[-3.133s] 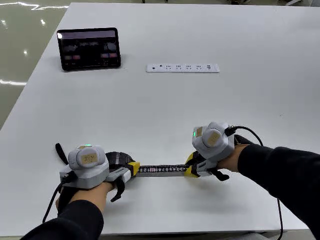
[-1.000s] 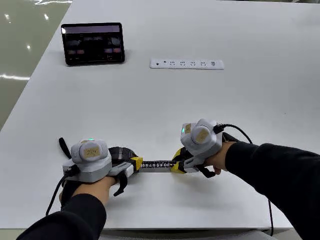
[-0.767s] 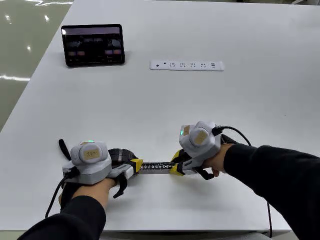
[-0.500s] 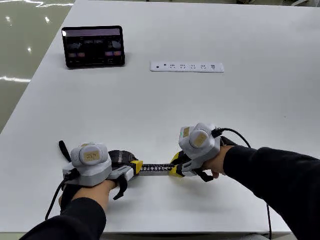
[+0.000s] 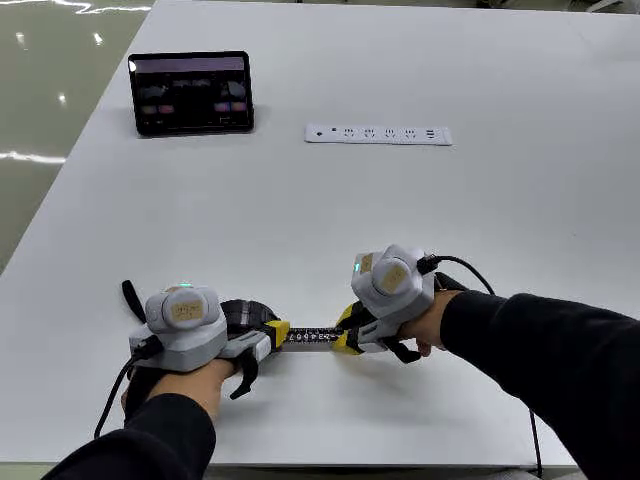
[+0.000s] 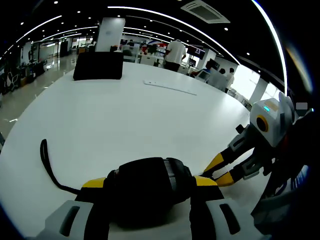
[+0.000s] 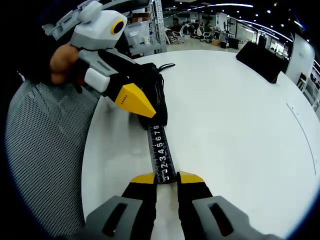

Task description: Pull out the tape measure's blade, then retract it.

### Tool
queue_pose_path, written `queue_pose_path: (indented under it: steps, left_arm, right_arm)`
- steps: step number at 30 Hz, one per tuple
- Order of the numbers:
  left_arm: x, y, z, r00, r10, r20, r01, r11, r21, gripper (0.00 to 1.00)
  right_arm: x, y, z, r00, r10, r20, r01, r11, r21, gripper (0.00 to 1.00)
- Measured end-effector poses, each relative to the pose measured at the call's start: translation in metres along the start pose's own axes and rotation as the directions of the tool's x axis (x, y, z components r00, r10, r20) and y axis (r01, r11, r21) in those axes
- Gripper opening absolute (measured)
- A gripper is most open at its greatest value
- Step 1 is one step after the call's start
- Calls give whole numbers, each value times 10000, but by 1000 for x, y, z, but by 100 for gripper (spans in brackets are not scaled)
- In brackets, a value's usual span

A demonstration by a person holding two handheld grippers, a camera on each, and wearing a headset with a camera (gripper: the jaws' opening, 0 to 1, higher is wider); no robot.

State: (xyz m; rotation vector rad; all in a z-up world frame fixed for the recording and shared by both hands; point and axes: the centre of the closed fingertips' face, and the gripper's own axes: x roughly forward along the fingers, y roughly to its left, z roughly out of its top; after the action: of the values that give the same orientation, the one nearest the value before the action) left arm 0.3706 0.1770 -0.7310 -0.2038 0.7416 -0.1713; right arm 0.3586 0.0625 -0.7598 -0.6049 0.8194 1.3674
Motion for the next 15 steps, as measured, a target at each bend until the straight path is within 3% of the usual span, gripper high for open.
queue_pose_path:
  steps: [15]
  left_arm:
    - [0, 0, 0, 10000, -2, 12, 2, 10000, -34, 61]
  right_arm:
    - [4, 1, 6, 9999, -45, 161, 45, 10000, 1, 11]
